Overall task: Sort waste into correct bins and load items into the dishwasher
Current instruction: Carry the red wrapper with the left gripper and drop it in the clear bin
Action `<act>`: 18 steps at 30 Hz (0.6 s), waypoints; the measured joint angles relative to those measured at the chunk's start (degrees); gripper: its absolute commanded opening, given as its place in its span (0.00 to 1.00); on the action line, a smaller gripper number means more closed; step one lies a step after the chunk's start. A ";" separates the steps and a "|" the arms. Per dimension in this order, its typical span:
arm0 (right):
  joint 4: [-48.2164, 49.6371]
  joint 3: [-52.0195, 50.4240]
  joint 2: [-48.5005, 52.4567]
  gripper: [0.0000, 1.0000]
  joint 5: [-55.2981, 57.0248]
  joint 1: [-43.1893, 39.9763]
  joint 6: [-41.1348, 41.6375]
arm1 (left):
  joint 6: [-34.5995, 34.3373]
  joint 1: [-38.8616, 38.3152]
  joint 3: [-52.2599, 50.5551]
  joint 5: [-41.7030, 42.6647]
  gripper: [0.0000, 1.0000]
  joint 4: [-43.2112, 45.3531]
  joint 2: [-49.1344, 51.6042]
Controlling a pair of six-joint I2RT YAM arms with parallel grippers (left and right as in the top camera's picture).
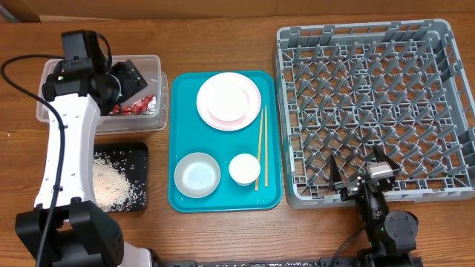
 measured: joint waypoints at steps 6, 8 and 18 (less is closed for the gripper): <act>0.00 0.00 0.00 1.00 -0.02 -0.02 0.00 | 5.64 -0.98 0.35 8.44 0.57 -11.82 -0.39; 0.00 0.00 0.00 1.00 -0.04 0.00 0.02 | 7.61 -2.10 0.42 9.81 0.49 -16.65 -0.52; 1.38 0.00 0.00 1.00 -0.09 0.00 0.07 | 12.26 -15.21 0.42 12.04 0.45 -24.24 -0.63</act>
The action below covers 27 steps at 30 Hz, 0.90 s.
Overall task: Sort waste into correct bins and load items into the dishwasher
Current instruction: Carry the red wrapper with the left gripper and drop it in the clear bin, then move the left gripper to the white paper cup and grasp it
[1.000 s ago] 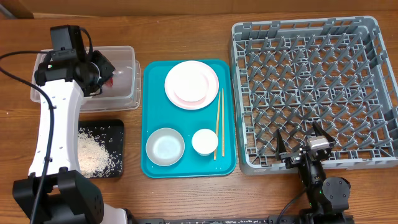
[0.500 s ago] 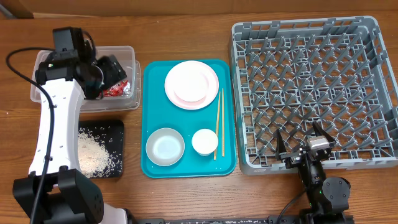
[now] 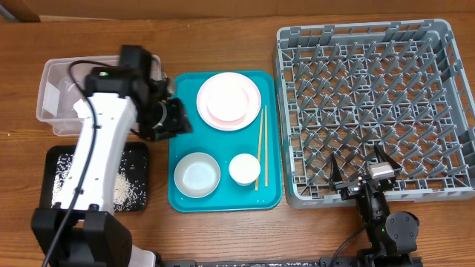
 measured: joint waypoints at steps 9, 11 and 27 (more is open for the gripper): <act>-2.80 0.57 0.00 1.00 -1.62 -0.02 7.23 | 0.17 -11.45 0.00 0.31 0.44 0.79 -0.02; -6.16 2.71 0.07 1.00 -1.57 0.00 8.57 | 0.15 -13.57 0.00 0.07 0.43 1.25 -0.02; -27.50 33.92 17.68 1.00 0.55 -0.02 10.95 | -3.39 -26.58 -0.13 -7.93 0.42 5.18 0.42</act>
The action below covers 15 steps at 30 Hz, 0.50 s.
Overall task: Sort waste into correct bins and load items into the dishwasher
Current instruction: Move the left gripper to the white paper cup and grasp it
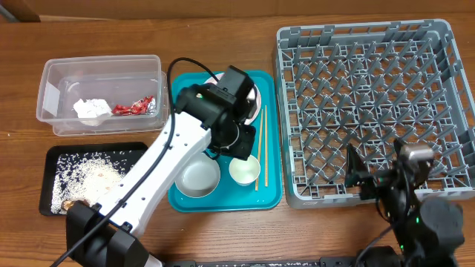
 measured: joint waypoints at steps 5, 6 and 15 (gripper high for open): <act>-1.92 2.84 7.63 1.00 -0.04 0.00 -0.02 | -1.22 -1.09 -0.98 -2.89 0.43 0.04 0.20; -1.97 2.86 8.50 1.00 -0.04 0.00 0.02 | -1.44 -1.09 -1.70 -3.37 0.44 0.09 0.20; -2.45 2.89 11.47 1.00 -0.02 0.00 0.02 | -4.24 -1.09 -13.07 -4.70 0.44 7.41 0.28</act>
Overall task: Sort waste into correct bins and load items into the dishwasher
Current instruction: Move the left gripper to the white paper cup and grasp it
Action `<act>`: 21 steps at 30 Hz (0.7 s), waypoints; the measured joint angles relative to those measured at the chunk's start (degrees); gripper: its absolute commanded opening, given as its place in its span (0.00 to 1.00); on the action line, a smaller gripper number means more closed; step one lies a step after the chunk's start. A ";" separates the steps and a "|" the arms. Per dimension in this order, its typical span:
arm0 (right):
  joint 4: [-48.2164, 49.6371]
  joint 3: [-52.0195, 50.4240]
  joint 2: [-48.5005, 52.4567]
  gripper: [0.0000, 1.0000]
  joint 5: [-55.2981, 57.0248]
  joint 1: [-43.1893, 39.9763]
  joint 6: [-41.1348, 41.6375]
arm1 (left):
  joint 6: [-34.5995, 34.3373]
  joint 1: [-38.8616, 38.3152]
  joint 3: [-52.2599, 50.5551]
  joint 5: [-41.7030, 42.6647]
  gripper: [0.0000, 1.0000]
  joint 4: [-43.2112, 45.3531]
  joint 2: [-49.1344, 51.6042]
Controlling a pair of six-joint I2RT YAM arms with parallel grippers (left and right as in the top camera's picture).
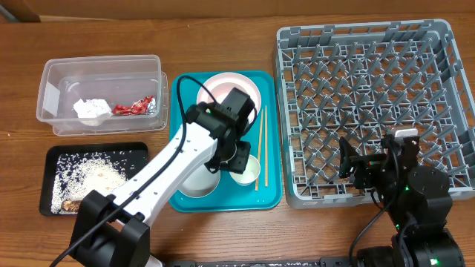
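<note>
My left gripper [239, 157] hangs over the teal tray [181, 89], right at the left rim of the small white cup [247, 170]; its jaws are hidden under the wrist. The left arm covers part of the white bowl [194, 183] and the lower edge of the white plate [226, 85]. A pair of chopsticks [260, 144] lies along the tray's right side. My right gripper [356, 165] hovers over the front edge of the grey dish rack [445, 104], jaws apart and nothing between them.
A clear plastic bin [52, 96] at the back left holds a crumpled white paper [90, 108] and a red wrapper [135, 107]. In front of it a black tray [56, 159] holds scattered rice.
My left gripper has dropped from above the middle of the teal tray down to the small cup's left rim. The right arm has shifted slightly back towards the front of the rack.
My left gripper was over the clear bin beside the red wrapper. Then it stood between the bin and the teal tray, then above the tray's middle, and now at the small cup. My right arm rose from the table's front edge to the rack's front.
</note>
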 measured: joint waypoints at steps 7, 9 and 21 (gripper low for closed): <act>0.13 0.00 0.02 1.00 0.00 0.02 0.00 | -1.11 0.00 -5.20 0.00 0.37 4.74 0.04; 0.07 0.00 0.02 1.00 0.00 0.00 -0.02 | -1.40 0.00 -6.03 0.00 0.28 5.31 0.04; 2.56 0.02 0.02 1.00 -1.07 0.00 1.66 | -1.70 0.85 -6.40 -0.04 0.04 5.88 0.09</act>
